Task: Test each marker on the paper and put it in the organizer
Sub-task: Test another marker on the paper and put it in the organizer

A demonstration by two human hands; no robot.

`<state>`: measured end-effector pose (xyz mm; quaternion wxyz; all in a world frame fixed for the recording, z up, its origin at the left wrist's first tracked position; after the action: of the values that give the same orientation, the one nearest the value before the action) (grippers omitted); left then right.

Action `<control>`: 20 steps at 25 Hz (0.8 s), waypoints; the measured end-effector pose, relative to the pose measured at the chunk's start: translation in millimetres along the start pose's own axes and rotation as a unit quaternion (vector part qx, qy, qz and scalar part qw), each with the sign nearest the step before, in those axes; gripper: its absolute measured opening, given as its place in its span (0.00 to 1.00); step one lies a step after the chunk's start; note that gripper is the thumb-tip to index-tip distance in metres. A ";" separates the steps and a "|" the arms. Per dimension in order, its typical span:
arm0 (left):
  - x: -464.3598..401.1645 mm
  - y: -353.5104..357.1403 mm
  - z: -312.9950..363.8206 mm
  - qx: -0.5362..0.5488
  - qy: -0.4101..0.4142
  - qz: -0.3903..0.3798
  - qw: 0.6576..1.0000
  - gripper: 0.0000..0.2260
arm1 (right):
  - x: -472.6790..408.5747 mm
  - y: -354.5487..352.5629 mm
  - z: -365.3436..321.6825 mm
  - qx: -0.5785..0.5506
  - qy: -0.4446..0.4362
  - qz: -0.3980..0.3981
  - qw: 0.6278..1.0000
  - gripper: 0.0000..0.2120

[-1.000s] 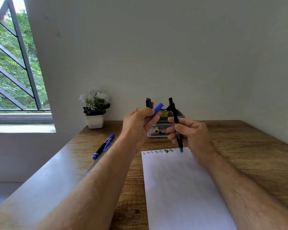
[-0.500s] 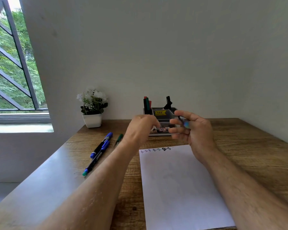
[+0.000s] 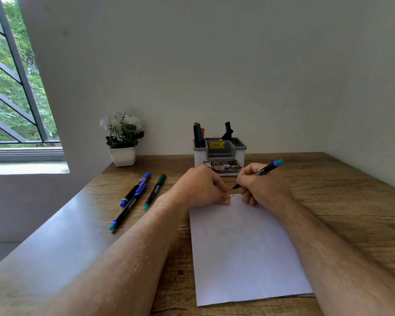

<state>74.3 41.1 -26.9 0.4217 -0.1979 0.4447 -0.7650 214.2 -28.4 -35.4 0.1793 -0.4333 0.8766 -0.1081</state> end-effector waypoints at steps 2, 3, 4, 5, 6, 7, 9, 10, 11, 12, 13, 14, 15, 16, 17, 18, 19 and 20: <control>0.1 3.0 0.9 -0.001 0.003 -0.016 1.000 0.08 | 1.0 4.6 3.9 -0.030 0.017 -0.029 0.999 0.04; 0.3 4.2 1.0 0.003 0.004 -0.023 1.000 0.08 | 1.9 5.1 4.5 -0.040 0.024 -0.032 0.998 0.05; -0.2 5.2 1.4 0.008 0.007 -0.028 1.000 0.08 | 2.7 3.9 3.9 -0.027 0.024 -0.028 0.999 0.06; -0.8 6.8 2.3 0.012 0.011 -0.032 0.999 0.08 | 3.7 1.6 2.1 0.010 0.015 -0.018 1.000 0.07; -1.1 8.3 3.6 0.015 0.014 -0.037 0.999 0.08 | 4.4 -0.7 -0.7 0.054 0.000 -0.007 0.999 0.08; -1.5 9.5 5.0 0.014 0.017 -0.041 0.999 0.08 | 5.5 -2.0 -4.6 0.086 -0.014 0.001 0.996 0.10; -2.0 11.2 6.9 0.011 0.020 -0.048 0.999 0.09 | 7.0 -2.2 -9.8 0.103 -0.030 0.005 0.994 0.10; -2.2 11.5 7.3 0.013 0.021 -0.051 0.998 0.09 | 7.0 -2.0 -10.4 0.103 -0.032 0.004 0.994 0.10; -2.6 11.0 7.3 0.016 0.022 -0.052 0.998 0.09 | 7.5 -1.9 -11.2 0.106 -0.032 0.002 0.994 0.10; -3.0 10.3 7.2 0.020 0.024 -0.053 0.998 0.09 | 7.4 -1.1 -11.8 0.111 -0.033 -0.001 0.993 0.09; -3.4 10.2 6.7 0.023 0.026 -0.053 0.998 0.09 | 7.4 0.0 -11.8 0.117 -0.033 -0.005 0.993 0.09; -3.6 10.1 6.2 0.026 0.027 -0.054 0.998 0.08 | 7.2 1.0 -11.5 0.122 -0.034 -0.007 0.992 0.09; -3.9 10.1 5.6 0.029 0.027 -0.054 0.998 0.08 | 6.9 1.5 -11.3 0.124 -0.034 -0.007 0.992 0.09; -4.3 10.3 5.2 0.031 0.027 -0.054 0.998 0.08 | 6.1 1.2 -10.7 0.120 -0.032 -0.006 0.992 0.10; -4.8 10.8 5.0 0.034 0.026 -0.055 0.998 0.08 | 5.5 0.9 -10.0 0.113 -0.030 -0.006 0.993 0.11; -5.1 11.4 4.7 0.037 0.026 -0.057 0.997 0.08 | 5.1 0.9 -9.6 0.110 -0.030 -0.006 0.993 0.11; -5.3 11.7 4.4 0.040 0.025 -0.058 0.997 0.08 | 5.2 1.1 -9.5 0.112 -0.030 -0.007 0.993 0.11; -5.7 11.8 3.9 0.042 0.025 -0.059 0.997 0.08 | 5.5 1.3 -9.7 0.117 -0.030 -0.007 0.993 0.10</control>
<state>85.7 40.9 -34.4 0.3726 -0.1871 0.4103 -0.8110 206.2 -31.7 -28.2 0.2544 -0.4183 0.8493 -0.1975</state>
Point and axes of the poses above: each hand's wrist, its own x-axis away from the middle knuckle, its own y-axis out of the palm, z = x × y, the point moved 10 cm from there along -x, towards the middle knuckle, and after that the axes turned 2 degrees about -y, right-handed, at the moved point
